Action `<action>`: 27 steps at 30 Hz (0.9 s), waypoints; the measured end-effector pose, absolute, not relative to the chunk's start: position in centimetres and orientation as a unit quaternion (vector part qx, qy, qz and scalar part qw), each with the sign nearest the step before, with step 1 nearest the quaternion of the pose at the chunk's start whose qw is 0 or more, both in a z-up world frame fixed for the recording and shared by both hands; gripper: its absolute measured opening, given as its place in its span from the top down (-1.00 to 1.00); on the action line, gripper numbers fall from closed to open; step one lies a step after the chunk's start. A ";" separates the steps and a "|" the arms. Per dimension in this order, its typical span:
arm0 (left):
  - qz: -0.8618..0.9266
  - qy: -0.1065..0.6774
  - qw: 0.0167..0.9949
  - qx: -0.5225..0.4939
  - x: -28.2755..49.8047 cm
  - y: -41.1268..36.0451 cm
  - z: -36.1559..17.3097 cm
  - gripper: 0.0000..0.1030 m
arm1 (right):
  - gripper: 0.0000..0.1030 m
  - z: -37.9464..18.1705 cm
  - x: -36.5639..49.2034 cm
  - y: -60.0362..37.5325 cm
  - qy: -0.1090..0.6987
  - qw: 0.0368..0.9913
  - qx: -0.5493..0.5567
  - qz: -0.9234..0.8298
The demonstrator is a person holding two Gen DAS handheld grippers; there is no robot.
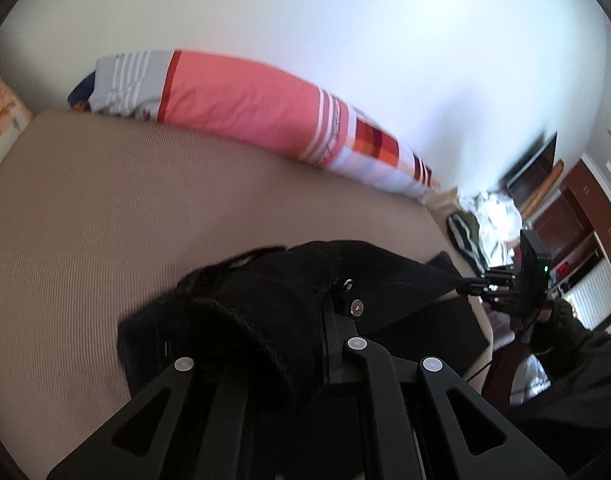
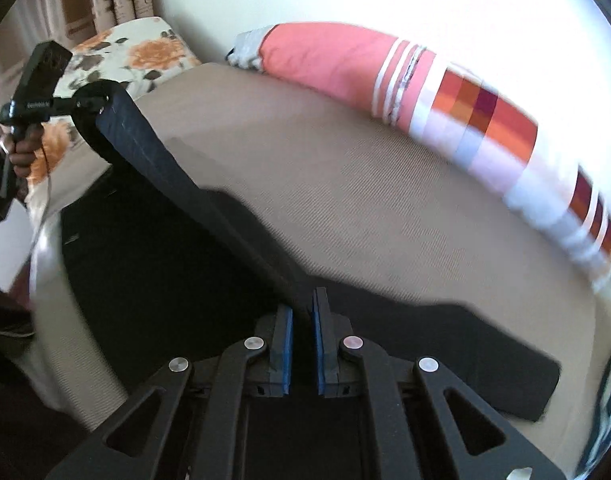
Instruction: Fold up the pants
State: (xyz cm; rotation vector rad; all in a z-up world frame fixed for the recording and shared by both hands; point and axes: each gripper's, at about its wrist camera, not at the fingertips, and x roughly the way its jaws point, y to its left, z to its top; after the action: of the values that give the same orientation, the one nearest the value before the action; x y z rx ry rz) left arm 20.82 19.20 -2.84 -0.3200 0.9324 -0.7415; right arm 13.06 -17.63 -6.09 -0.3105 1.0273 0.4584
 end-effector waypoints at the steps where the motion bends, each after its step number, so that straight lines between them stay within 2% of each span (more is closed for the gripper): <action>1: -0.349 0.447 0.811 -0.145 19.8 19.4 -3.3 0.81 | 0.87 -6.7 11.9 -17.8 0.494 0.830 -0.136 0.220; 8: -0.338 0.519 0.775 -0.120 14.2 20.0 -8.4 0.74 | 0.87 -11.9 9.0 -17.8 0.547 0.795 -0.113 0.237; 12: -0.322 0.561 0.756 -0.096 12.7 19.9 -10.5 0.56 | 0.87 -14.9 8.8 -17.1 0.569 0.776 -0.138 0.233; 15: -0.314 0.570 0.755 -0.083 11.8 20.1 -10.4 0.52 | 0.87 -15.6 8.9 -16.4 0.571 0.775 -0.146 0.227; 18: -0.298 0.574 0.760 -0.067 10.9 20.3 -9.3 0.36 | 0.86 -15.4 8.9 -16.0 0.569 0.777 -0.149 0.225; 20: -0.280 0.578 0.765 -0.049 10.4 20.7 -8.7 -0.03 | 0.85 -15.5 8.8 -15.8 0.566 0.778 -0.153 0.225; 21: -0.258 0.581 0.771 -0.041 10.0 21.1 -8.4 -0.37 | 0.84 -15.5 8.7 -15.7 0.565 0.779 -0.153 0.225; 23: -0.232 0.581 0.778 -0.058 9.7 22.0 -7.7 -0.39 | 0.84 -15.6 8.5 -15.6 0.561 0.782 -0.154 0.225; 27: -0.208 0.566 0.780 -0.165 8.5 23.5 -5.4 -0.39 | 0.83 -15.6 8.3 -15.3 0.555 0.787 -0.150 0.226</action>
State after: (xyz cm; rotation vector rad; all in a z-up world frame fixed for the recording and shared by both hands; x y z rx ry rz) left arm 8.50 23.45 -5.43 -0.3574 1.2240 -0.4484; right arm 8.35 -15.33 -15.56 -0.3238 1.1953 0.4865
